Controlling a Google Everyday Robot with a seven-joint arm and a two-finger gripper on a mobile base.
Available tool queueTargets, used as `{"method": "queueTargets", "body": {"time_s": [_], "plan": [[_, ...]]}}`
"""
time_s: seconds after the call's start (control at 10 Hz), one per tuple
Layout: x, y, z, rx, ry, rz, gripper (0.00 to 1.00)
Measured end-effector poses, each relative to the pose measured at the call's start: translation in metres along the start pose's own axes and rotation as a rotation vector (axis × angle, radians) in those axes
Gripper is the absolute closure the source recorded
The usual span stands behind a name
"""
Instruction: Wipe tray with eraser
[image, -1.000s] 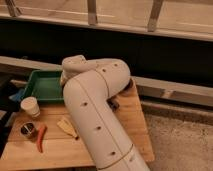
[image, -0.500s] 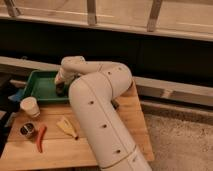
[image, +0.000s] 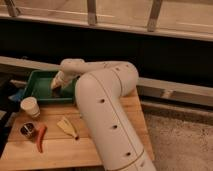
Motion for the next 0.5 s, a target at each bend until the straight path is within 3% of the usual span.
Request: {"method": "queueTargets", "body": {"time_s": [0.2,0.4,0.5], "plan": [[-0.016,-0.015,-0.006,-0.007,-0.03,0.022,1.0],[-0.043,-0.021,-0.005,-0.054,-0.07,0.023,1.0],[-0.055,-0.012,0.0,-0.091,-0.082,0.014,1.0]]}}
